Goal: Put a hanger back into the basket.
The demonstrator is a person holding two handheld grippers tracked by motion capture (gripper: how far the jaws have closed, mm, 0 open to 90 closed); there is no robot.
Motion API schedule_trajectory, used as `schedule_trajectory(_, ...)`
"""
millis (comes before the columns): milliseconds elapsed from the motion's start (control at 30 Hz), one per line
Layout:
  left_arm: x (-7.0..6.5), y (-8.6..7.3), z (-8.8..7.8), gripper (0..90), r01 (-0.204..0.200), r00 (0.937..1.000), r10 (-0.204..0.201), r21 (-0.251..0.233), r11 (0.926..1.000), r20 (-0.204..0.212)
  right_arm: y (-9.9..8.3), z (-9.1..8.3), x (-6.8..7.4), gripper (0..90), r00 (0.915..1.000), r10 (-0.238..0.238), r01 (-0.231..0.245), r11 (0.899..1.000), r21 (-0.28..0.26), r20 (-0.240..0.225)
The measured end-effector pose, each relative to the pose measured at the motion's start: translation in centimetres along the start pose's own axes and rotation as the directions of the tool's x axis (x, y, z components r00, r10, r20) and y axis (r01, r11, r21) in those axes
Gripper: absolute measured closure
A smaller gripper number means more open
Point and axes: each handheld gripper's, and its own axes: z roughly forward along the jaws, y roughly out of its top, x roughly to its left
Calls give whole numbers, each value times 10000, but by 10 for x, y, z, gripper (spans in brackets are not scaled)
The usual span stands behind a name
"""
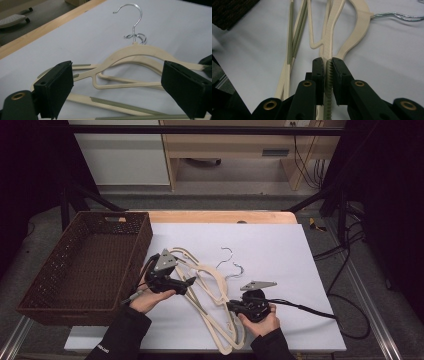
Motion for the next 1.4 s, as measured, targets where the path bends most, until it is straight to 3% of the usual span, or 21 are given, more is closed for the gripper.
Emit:
schedule_trajectory(133,0,0,21,130,-340,9994,335,473,9983,118,0,0,0,810,10000,-10,10,10000,14,-16)
schedule_trajectory(333,4,-3,50,146,-493,9982,461,901,9947,381,0,-1,1,811,9999,54,-54,10000,16,-120)
schedule_trajectory(533,10,-4,68,224,-850,9964,852,946,9919,24,0,-1,1,811,9999,48,-47,10000,21,-141)
schedule_trajectory(633,13,-4,72,284,-891,9960,895,907,9919,0,0,-1,1,811,9999,51,-51,10000,19,-156)
schedule_trajectory(833,13,-5,77,331,-1221,9920,1181,1021,9873,439,0,2,0,808,10000,-61,61,9999,80,-67)
schedule_trajectory(1067,8,-7,84,346,-2216,9751,2193,1729,9597,329,1,-2,0,815,9997,-143,141,9999,-93,-208)
schedule_trajectory(1167,9,-7,90,388,-2270,9738,2249,1814,9568,326,1,-1,0,814,9997,-133,131,9999,-82,-215)
schedule_trajectory(1333,12,-6,90,547,-2216,9751,2180,1527,9631,403,1,-1,0,812,9996,-136,135,9999,-43,-248)
schedule_trajectory(1400,13,-7,89,562,-2437,9698,2400,1548,9574,423,1,-1,0,811,9994,-184,182,9998,-64,-276)
